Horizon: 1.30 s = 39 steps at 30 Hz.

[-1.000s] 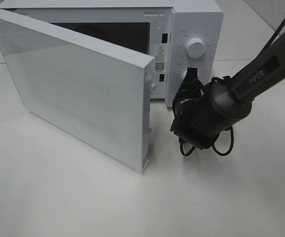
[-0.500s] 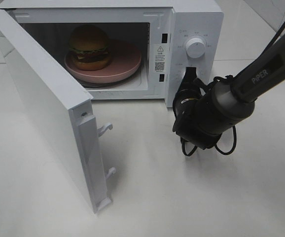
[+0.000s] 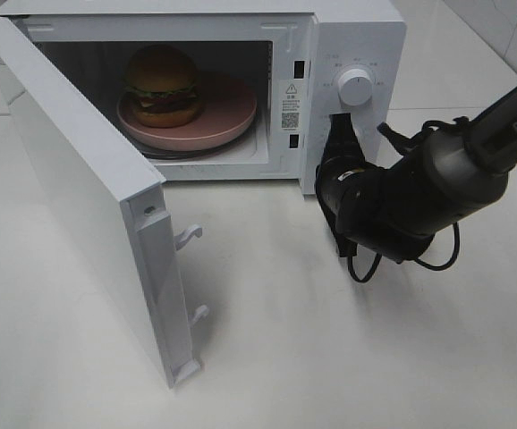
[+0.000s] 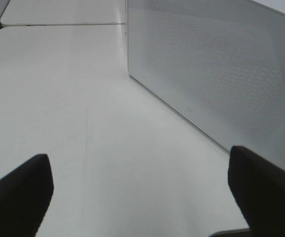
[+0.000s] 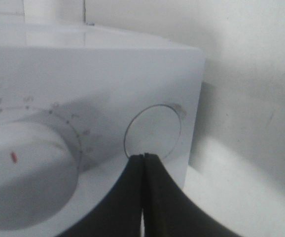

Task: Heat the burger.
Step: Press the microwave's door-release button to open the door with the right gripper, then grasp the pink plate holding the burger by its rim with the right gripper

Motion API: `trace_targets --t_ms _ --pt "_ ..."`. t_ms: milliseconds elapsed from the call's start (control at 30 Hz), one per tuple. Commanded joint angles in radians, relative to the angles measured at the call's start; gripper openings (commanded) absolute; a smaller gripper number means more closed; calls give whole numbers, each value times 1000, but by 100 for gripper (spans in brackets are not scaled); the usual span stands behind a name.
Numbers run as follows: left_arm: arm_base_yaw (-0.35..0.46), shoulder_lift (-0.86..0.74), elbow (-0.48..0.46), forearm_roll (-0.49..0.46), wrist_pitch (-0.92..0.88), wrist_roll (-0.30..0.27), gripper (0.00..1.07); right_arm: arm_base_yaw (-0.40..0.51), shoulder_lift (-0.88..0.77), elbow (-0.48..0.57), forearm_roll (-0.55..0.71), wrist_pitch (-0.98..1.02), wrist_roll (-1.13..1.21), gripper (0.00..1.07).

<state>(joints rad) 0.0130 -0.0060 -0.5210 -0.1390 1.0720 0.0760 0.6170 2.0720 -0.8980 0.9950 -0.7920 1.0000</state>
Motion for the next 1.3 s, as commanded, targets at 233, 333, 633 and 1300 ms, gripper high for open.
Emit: trace_targets --t_ms 233,333,633,1300 --pt "3 -14 3 -9 2 -2 88 3 -104 101 -12 72 -114 0" --pt "3 -14 3 -9 2 -2 88 3 -147 142 -13 102 -182 0" --pt "3 -14 3 -9 2 -2 88 1 -324 219 -90 310 -617 0" --pt "3 -14 3 -8 2 -2 88 -82 -540 133 -612 1053 -1020 0"
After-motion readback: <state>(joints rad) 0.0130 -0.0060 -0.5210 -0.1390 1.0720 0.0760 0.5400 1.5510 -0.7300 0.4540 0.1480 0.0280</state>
